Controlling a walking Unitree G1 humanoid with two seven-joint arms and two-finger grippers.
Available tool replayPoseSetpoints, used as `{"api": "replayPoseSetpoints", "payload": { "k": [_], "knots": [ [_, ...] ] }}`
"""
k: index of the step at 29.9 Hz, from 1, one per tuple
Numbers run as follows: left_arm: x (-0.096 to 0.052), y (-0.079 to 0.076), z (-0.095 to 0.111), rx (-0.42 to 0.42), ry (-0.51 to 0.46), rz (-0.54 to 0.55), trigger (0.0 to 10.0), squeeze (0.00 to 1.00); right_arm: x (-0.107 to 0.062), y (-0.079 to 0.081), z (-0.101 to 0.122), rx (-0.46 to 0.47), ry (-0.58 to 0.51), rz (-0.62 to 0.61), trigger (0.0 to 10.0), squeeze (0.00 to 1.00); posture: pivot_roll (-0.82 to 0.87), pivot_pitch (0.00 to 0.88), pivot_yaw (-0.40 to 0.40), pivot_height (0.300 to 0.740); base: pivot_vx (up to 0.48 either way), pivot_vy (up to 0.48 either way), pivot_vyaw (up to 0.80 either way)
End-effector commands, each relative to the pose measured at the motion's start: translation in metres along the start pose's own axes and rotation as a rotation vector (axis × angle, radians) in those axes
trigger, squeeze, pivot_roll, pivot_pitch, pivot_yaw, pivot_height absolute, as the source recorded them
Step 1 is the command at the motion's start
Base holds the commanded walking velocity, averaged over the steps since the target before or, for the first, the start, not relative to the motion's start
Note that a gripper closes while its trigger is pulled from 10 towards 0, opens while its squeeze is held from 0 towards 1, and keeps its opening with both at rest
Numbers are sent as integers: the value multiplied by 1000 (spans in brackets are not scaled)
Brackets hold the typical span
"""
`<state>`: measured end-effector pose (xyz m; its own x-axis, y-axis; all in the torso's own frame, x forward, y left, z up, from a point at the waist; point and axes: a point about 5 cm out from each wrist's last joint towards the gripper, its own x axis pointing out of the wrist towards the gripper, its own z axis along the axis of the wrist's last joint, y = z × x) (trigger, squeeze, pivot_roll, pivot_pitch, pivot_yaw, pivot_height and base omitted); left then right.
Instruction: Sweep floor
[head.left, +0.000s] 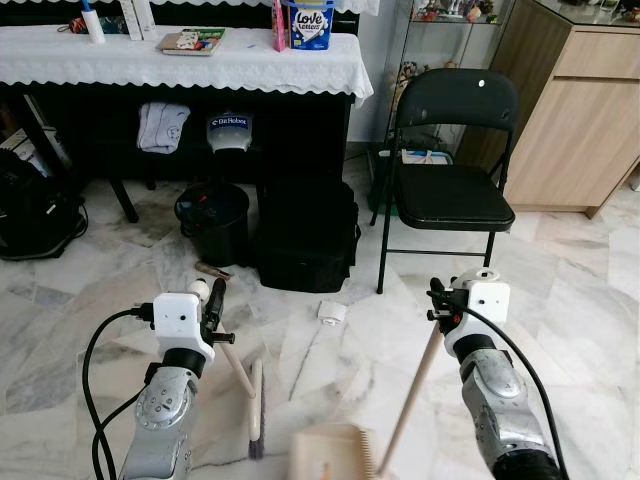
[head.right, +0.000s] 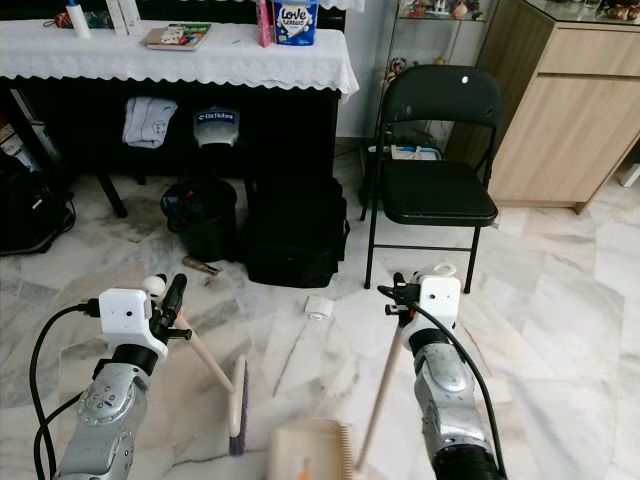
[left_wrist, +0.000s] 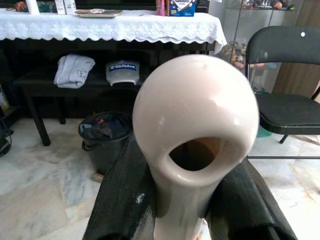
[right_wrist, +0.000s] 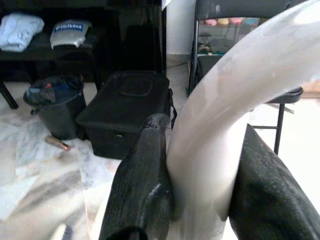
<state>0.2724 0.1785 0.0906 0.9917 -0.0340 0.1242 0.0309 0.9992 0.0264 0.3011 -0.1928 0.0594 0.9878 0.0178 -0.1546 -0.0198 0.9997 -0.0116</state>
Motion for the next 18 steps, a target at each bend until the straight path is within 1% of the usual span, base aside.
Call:
{"api": "replayPoseSetpoints", "payload": {
  "k": [1, 5, 9, 15, 18],
  "knots": [
    [3, -3, 6, -2, -30, -10, 10000, 0, 0, 2, 3, 9, -7, 18, 10000, 0, 18, 0, -24, 740, 0, 0, 0],
    [3, -2, 6, 0, -31, -9, 10000, 0, -1, 6, 2, 24, 9, 35, 10000, 0, 18, 0, -24, 740, 0, 0, 0],
    [3, -3, 6, -1, -31, -10, 10000, 0, -1, 7, 2, 25, 11, 36, 10000, 0, 19, 0, -23, 740, 0, 0, 0],
    [3, -2, 7, -1, -31, -12, 10000, 0, -2, 8, 1, 57, 20, 40, 10000, 0, 19, 0, -23, 740, 0, 0, 0],
    [3, -2, 6, -1, -29, -12, 10000, 0, -3, 14, 3, 66, 34, 84, 10000, 0, 15, 0, -22, 740, 0, 0, 0]
  ]
}}
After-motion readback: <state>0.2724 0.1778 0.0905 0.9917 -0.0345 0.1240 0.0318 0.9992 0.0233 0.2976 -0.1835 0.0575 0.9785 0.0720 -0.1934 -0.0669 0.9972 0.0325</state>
